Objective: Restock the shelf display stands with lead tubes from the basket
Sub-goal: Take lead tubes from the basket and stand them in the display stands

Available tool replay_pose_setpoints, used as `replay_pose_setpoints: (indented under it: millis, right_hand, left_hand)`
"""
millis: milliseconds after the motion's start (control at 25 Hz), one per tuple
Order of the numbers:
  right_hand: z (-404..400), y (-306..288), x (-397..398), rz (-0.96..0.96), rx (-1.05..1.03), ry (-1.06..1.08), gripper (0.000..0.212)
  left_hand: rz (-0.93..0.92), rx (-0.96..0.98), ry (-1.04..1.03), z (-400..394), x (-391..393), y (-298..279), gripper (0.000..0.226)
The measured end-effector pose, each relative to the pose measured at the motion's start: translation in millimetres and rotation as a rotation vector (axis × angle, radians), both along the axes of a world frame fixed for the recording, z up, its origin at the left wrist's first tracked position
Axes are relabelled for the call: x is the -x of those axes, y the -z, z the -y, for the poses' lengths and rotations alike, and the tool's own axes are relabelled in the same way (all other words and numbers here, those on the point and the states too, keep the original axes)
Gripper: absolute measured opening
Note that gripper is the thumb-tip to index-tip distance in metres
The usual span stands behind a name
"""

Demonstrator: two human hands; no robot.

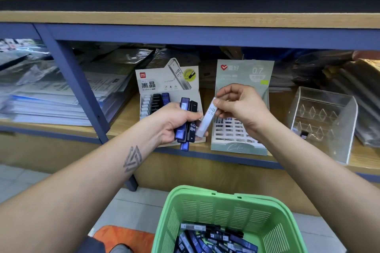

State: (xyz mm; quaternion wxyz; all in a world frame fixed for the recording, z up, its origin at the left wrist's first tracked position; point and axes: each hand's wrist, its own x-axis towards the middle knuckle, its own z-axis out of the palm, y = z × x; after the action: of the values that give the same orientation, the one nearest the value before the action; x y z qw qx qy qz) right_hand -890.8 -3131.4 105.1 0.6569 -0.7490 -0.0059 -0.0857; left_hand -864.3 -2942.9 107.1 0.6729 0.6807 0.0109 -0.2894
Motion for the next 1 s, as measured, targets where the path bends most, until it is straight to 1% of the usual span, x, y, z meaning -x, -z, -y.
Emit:
replay_pose_setpoints:
  millis: [120, 200, 320, 440, 560, 760, 840, 920, 1000]
  right_hand:
    - [-17.1, -9.1, -7.0, 0.067, 0.099, -0.001, 0.013]
    - [-30.9, -14.1, -14.2, 0.118, 0.200, 0.010, 0.013]
    - [-54.7, -12.6, -27.2, 0.185, 0.377, 0.003, 0.013]
    - [-77.1, -6.0, -35.5, 0.236, 0.537, -0.002, 0.014]
    - [-93.6, -5.9, -37.8, 0.271, 0.659, -0.016, 0.011]
    - [-99.0, -12.7, -45.2, 0.262, 0.736, 0.047, 0.010]
    - [-100.4, -17.3, -47.1, 0.225, 0.686, 0.019, 0.010]
    - [-108.4, -20.2, -44.2, 0.179, 0.580, -0.077, 0.012]
    - [-121.3, -16.3, -39.3, 0.190, 0.549, -0.139, 0.012]
  left_hand:
    - [0.142, -0.089, -0.170, -24.3, -11.8, -3.3, 0.013]
    - [0.168, -0.056, -0.294, -42.4, -18.3, -8.0, 0.009]
    - [0.055, 0.051, -0.391, -68.0, -23.7, -14.3, 0.009]
    - [-0.087, 0.122, -0.411, -87.4, -25.0, -21.0, 0.013]
    - [-0.160, 0.208, -0.435, -102.9, -24.1, -26.3, 0.011]
    - [-0.179, 0.325, -0.498, -118.2, -26.8, -29.3, 0.018]
    - [-0.176, 0.337, -0.506, -122.8, -26.2, -30.8, 0.018]
    - [-0.162, 0.313, -0.524, -126.2, -25.0, -31.2, 0.020]
    - [-0.154, 0.299, -0.546, -129.1, -23.6, -30.9, 0.025]
